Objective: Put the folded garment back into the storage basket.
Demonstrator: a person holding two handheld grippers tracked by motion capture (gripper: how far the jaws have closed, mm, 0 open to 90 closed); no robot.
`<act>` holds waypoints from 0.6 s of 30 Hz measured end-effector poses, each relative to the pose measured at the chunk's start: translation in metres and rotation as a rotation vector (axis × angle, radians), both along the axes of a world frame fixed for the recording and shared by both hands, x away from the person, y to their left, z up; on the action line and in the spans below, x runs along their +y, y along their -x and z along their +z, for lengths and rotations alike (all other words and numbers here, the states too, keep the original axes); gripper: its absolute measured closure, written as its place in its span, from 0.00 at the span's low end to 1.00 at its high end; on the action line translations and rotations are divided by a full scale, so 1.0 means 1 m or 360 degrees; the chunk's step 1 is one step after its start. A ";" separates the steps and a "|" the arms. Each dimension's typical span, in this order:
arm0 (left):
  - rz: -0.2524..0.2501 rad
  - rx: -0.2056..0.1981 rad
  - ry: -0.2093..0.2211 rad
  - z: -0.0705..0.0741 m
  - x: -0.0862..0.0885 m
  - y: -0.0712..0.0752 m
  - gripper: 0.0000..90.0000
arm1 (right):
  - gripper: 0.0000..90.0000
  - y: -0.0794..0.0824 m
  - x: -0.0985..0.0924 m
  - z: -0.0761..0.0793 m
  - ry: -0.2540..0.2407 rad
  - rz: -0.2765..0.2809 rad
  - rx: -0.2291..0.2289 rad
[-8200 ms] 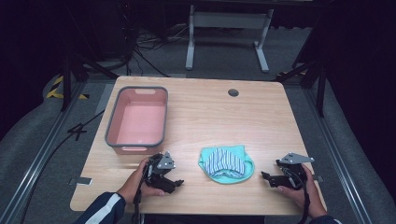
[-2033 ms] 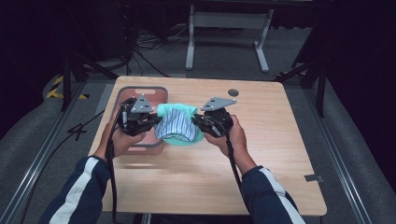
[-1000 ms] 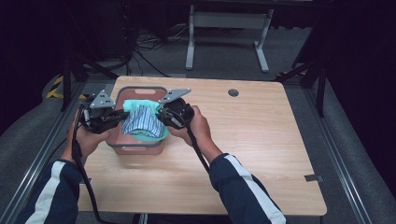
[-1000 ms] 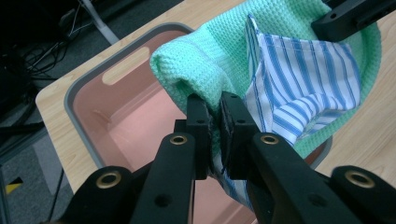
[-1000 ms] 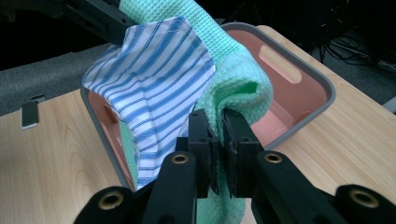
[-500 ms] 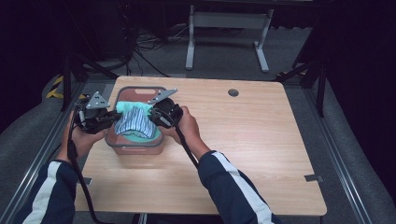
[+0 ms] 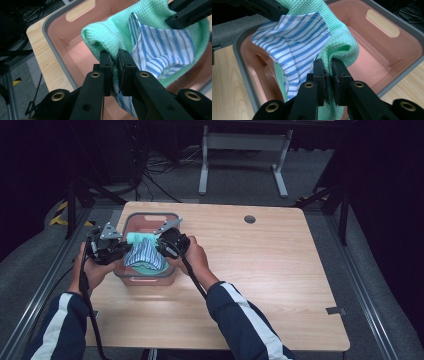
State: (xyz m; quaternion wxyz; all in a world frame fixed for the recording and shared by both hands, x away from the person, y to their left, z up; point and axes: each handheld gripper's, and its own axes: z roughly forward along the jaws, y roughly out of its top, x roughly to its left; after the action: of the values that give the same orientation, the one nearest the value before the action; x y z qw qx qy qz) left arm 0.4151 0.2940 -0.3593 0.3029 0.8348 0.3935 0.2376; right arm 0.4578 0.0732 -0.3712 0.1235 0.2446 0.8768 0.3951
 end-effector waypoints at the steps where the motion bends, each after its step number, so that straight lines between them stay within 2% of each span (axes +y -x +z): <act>1: 0.0002 0.0019 -0.0002 -0.001 0.000 -0.001 0.92 | 0.92 -0.001 0.000 -0.001 0.0005 -0.0004 0.0006; 8: 0.0024 0.0045 -0.0015 -0.013 0.003 -0.006 0.92 | 0.91 -0.002 0.004 -0.010 0.0033 0.0012 0.0029; 13: 0.0039 0.0072 0.0001 -0.018 0.004 -0.005 0.91 | 0.91 -0.003 0.005 -0.015 0.0040 0.0011 0.0039; 15: 0.0036 0.0062 0.0013 -0.020 0.005 -0.005 0.91 | 0.90 -0.004 0.006 -0.016 0.0050 0.0008 0.0042; 18: 0.0039 0.0051 -0.0027 -0.020 0.004 -0.005 0.89 | 0.89 -0.004 0.006 -0.019 0.0059 0.0015 0.0048</act>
State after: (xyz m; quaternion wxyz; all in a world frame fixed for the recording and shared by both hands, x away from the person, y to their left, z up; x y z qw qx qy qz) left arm 0.4201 0.2980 -0.3797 0.2866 0.8362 0.4064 0.2312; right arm 0.4621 0.0794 -0.3898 0.1128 0.2440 0.8870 0.3756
